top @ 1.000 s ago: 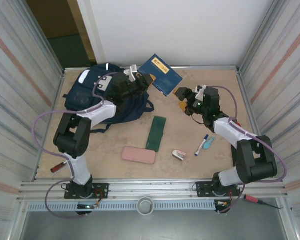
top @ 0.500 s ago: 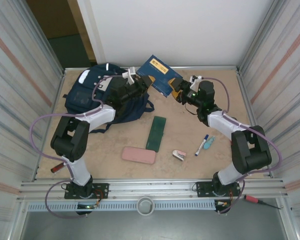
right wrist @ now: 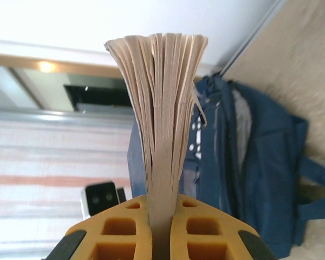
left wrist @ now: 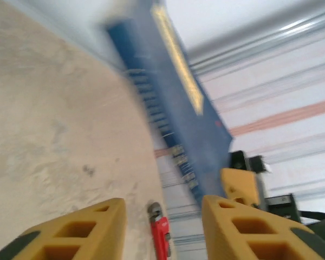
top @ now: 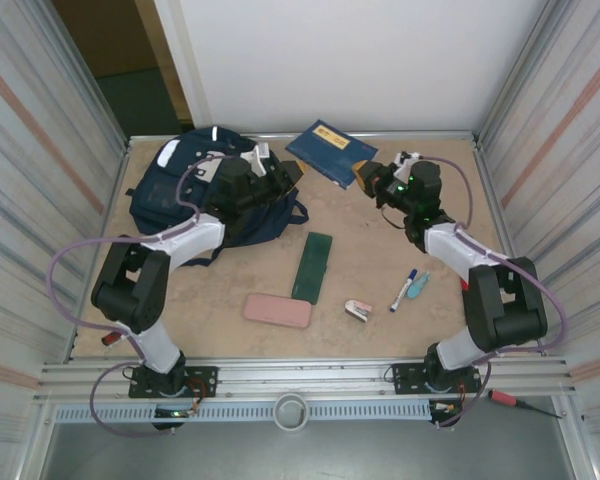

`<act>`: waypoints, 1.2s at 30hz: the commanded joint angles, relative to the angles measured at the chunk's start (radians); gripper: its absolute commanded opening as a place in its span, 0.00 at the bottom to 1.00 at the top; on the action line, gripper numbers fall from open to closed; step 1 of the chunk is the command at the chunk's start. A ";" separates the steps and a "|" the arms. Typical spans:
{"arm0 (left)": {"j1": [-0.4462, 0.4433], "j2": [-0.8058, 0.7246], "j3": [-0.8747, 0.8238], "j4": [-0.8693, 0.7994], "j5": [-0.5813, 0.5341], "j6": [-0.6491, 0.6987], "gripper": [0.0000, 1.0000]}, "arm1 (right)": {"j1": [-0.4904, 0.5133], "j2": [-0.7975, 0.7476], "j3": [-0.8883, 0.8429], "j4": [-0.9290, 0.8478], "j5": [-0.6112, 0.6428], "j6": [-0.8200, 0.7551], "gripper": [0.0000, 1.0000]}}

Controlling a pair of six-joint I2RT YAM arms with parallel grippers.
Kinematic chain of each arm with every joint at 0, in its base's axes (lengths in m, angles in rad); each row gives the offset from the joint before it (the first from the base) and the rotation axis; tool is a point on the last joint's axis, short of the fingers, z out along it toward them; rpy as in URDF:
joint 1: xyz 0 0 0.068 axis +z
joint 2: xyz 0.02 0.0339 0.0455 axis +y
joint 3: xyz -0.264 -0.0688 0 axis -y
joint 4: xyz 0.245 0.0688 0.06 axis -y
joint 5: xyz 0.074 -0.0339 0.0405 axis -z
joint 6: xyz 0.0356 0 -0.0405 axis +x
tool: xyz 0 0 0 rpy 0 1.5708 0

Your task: Pack books, pencil case, and school supplies into a backpack

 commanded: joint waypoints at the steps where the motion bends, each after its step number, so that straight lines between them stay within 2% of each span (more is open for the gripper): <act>1: 0.042 -0.077 0.043 -0.350 -0.106 0.353 0.52 | -0.061 -0.097 -0.008 -0.103 0.010 -0.123 0.00; 4: 0.043 -0.046 0.146 -0.614 -0.327 0.616 0.62 | -0.104 -0.141 -0.019 -0.193 0.003 -0.212 0.00; 7: 0.046 0.042 0.252 -0.775 -0.505 0.785 0.70 | -0.131 -0.165 -0.044 -0.222 0.002 -0.239 0.00; 12: 0.047 0.243 0.469 -0.966 -0.613 0.923 0.72 | -0.151 -0.163 -0.075 -0.212 -0.024 -0.237 0.00; 17: 0.047 0.359 0.583 -1.025 -0.708 0.979 0.67 | -0.159 -0.166 -0.108 -0.207 -0.037 -0.236 0.00; 21: 0.049 0.416 0.622 -1.035 -0.726 1.001 0.57 | -0.169 -0.178 -0.126 -0.216 -0.044 -0.244 0.00; 27: 0.048 0.455 0.644 -1.034 -0.704 1.014 0.34 | -0.172 -0.189 -0.139 -0.235 -0.046 -0.253 0.00; 32: 0.049 0.438 0.648 -1.019 -0.622 1.039 0.12 | -0.181 -0.213 -0.136 -0.277 -0.045 -0.280 0.00; 36: 0.049 0.354 0.629 -0.987 -0.517 1.045 0.00 | -0.189 -0.255 -0.106 -0.406 -0.026 -0.382 0.00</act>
